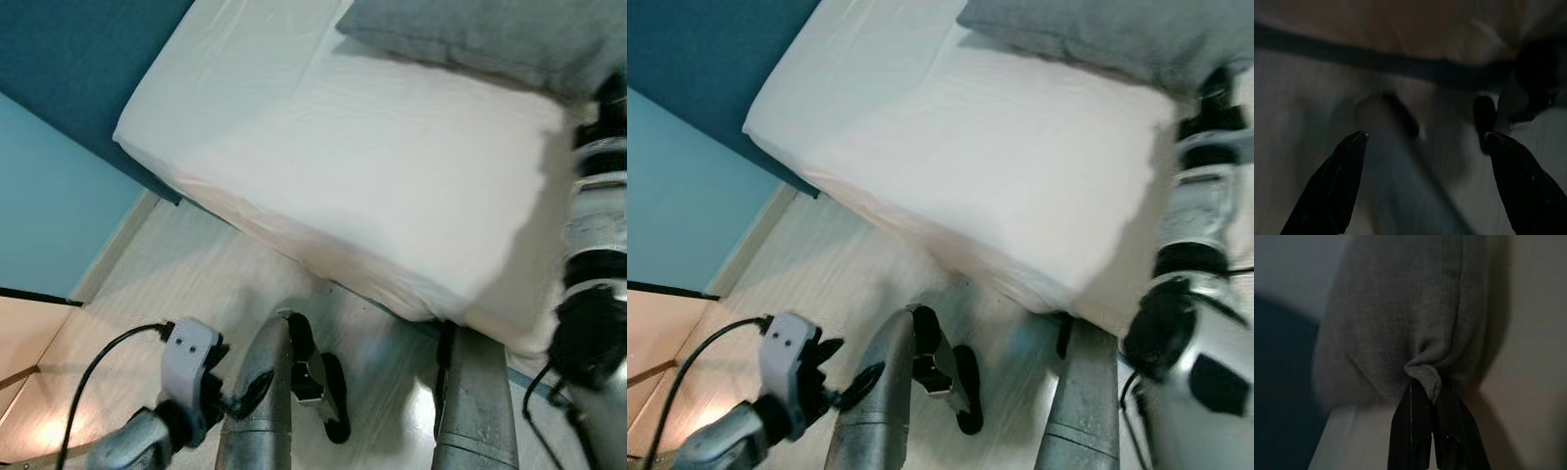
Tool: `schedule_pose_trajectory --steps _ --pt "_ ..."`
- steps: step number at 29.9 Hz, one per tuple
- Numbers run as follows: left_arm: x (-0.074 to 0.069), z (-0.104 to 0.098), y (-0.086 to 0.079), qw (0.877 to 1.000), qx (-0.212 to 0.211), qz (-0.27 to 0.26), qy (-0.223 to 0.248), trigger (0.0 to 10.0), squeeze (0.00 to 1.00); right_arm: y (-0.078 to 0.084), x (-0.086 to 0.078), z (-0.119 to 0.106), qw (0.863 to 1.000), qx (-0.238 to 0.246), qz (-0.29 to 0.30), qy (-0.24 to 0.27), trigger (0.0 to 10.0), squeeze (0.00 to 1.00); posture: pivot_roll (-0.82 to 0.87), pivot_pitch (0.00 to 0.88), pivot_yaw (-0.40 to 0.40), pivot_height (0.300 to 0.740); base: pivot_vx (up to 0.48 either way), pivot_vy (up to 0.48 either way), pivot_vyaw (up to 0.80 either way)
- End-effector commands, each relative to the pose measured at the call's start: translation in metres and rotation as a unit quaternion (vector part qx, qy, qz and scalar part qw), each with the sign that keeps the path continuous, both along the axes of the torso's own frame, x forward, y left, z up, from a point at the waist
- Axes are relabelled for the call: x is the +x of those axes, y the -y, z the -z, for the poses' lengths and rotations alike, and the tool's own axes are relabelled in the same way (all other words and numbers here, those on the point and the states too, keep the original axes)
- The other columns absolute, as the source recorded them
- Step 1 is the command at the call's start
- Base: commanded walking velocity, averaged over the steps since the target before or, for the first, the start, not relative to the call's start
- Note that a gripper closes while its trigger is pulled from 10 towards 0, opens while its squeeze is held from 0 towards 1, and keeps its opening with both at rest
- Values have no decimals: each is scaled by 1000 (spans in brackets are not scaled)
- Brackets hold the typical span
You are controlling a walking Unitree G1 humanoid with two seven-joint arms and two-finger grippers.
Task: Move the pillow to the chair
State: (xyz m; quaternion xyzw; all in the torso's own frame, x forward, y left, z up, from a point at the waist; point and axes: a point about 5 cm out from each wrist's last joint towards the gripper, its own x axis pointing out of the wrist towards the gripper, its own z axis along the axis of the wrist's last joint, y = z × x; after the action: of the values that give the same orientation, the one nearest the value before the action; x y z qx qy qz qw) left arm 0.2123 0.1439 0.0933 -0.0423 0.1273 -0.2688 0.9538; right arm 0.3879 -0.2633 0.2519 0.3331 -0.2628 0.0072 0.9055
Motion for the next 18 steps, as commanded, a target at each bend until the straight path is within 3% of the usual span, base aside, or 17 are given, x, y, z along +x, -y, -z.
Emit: schedule_pose_trajectory --steps 1,3,4,5,6,8,9,10,12,15,18 --pt "5 12 -2 1000 4 -25 -11 10000 0 -48 5 30 994 -30 -93 -45 0 0 -34 524 299 576 0 0 0" --pt "21 8 0 999 -9 -45 8 10000 0 -89 0 43 983 -57 -170 -48 0 0 -73 484 258 576 0 0 0" --pt "21 8 0 999 -9 -45 8 10000 0 -89 0 43 983 -57 -170 -48 0 0 -73 484 258 576 0 0 0" --pt "34 7 2 998 -20 -60 20 10000 0 -118 -7 50 969 -79 -230 -49 0 0 -95 460 236 576 0 0 0" --pt "39 5 2 997 -26 -66 26 10000 0 -129 -11 52 963 -81 -252 -46 0 0 -100 453 231 576 0 0 0" --pt "47 5 4 997 -30 -71 30 10000 0 -134 -12 55 959 -78 -269 -47 0 0 -114 435 215 576 0 0 0" --pt "54 2 4 995 -41 -80 38 10000 0 -149 -19 53 950 -86 -297 -43 0 0 -141 394 185 576 0 0 0" --pt "54 2 4 995 -41 -80 38 10000 0 -149 -19 53 950 -86 -297 -43 0 0 -141 394 185 576 0 0 0" --pt "66 0 6 993 -55 -92 51 10000 0 -173 -32 51 935 -98 -338 -37 0 0 -170 354 160 576 0 0 0" --pt "80 0 16 991 -71 -95 60 10000 0 -192 -46 50 921 -106 -373 -32 0 0 -188 318 141 576 0 0 0" --pt "91 1 30 989 -88 -95 66 10000 0 -191 -49 51 922 -103 -371 -41 0 0 -221 255 108 576 0 0 0"
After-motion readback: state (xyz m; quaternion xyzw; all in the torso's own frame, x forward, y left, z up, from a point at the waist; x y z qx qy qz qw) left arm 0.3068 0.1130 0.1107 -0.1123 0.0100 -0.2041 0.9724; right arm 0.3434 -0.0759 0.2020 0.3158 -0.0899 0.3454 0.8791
